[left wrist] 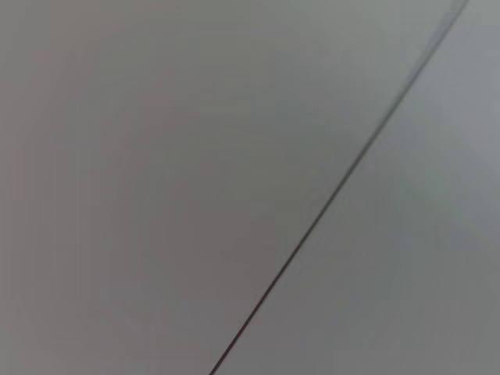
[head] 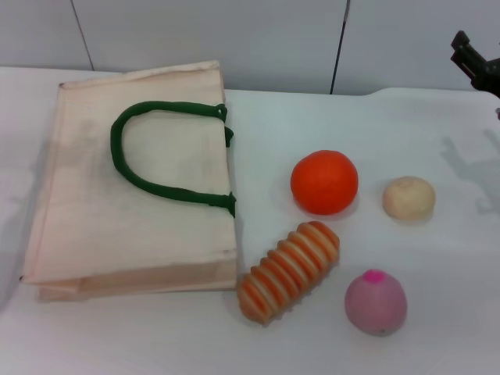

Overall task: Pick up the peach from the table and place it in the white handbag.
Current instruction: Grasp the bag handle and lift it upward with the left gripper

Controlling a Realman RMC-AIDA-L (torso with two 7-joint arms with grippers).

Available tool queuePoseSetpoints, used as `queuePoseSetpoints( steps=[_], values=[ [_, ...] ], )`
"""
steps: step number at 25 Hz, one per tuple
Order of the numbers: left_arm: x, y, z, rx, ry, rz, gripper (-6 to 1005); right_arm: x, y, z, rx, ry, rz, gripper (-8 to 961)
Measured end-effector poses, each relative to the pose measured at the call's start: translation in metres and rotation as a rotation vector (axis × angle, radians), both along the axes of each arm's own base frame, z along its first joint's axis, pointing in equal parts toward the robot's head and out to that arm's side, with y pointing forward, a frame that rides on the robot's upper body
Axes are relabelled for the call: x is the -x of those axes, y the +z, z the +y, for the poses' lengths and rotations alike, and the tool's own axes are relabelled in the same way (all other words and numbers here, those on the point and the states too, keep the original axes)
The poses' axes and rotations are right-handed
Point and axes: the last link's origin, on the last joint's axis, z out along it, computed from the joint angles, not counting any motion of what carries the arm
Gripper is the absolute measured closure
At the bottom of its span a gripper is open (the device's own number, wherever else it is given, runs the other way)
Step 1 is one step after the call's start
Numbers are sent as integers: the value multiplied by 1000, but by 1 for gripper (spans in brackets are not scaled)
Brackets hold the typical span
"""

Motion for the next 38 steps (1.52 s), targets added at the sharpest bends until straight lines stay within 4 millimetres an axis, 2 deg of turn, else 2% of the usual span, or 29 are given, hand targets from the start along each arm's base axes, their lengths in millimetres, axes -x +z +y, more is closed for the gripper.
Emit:
queuePoseSetpoints(
  steps=[5,8,13,15,22,27,32,38],
  values=[
    [6,18,9,176,28,24,108,-1,0,-1,0,-2,0,58],
    [5,30,15,301,58,104,109,-1,0,-1,0,-2,0,58],
    [-1,34,24,450,93,246,110,-2,1,-1,-1,-4,-1,58],
    [-9,31,31,568,104,339,110,-2,1,-1,-2,-5,-2,58],
    [-24,14,41,796,124,482,112,-2,0,-1,2,-4,-3,58],
    [-25,8,44,866,166,534,113,-1,0,0,2,-1,-3,58],
    [-22,1,46,928,227,594,157,0,0,0,1,0,-2,58],
    [-24,-11,50,952,216,603,184,0,0,1,1,1,-1,58]
  ],
)
